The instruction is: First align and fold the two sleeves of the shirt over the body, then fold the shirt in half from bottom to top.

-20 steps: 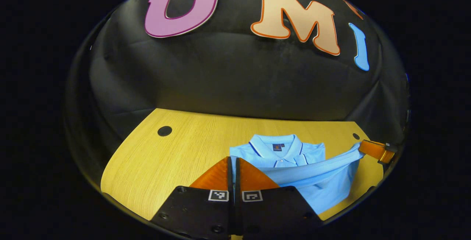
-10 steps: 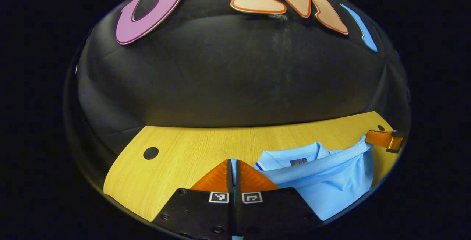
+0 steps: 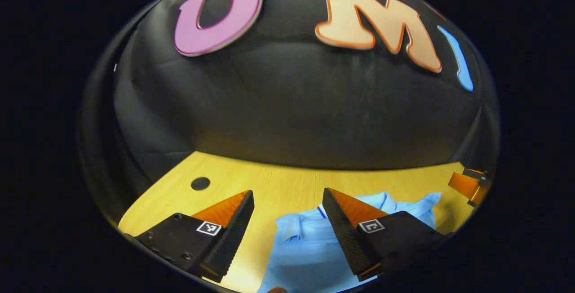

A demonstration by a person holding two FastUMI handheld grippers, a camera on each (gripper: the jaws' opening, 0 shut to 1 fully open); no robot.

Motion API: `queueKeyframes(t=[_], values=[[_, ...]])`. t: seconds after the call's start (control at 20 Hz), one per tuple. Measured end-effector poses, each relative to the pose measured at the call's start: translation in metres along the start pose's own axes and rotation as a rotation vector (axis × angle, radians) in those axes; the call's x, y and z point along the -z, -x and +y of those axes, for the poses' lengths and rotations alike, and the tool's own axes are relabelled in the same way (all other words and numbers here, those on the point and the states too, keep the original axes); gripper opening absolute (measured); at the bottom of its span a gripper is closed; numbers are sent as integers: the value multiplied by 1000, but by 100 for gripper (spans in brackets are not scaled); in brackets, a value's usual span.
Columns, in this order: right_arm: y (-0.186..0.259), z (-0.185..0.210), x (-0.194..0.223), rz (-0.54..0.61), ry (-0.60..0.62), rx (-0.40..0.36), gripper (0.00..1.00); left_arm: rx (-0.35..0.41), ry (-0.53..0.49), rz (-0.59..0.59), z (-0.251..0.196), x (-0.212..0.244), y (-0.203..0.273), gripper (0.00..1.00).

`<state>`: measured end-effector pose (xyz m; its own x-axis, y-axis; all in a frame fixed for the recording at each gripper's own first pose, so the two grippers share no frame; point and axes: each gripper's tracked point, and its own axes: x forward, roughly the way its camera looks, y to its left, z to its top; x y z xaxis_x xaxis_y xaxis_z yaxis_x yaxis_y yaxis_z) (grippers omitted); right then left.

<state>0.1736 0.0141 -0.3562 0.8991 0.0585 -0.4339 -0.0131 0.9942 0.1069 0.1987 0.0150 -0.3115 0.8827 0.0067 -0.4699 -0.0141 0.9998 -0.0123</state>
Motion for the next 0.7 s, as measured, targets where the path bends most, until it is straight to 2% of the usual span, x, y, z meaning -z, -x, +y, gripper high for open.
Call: queueKeyframes(t=[0.05, 0.25, 0.35, 0.5, 0.7], values=[[25, 5, -25, -58, 28, 0, 98, 13, 8, -47, 1, -20, 19, 94], [123, 21, -89, -247, 97, 8, 98, 78, -26, -219, -7, -91, 107, 94], [165, 28, -102, -277, 92, 8, 97, 126, -27, -265, -12, -108, 150, 94], [225, 31, -116, -305, 86, 30, 98, 150, -59, -334, -13, -128, 211, 94], [294, 36, -126, -331, 76, 55, 98, 188, -71, -381, -16, -125, 281, 94]])
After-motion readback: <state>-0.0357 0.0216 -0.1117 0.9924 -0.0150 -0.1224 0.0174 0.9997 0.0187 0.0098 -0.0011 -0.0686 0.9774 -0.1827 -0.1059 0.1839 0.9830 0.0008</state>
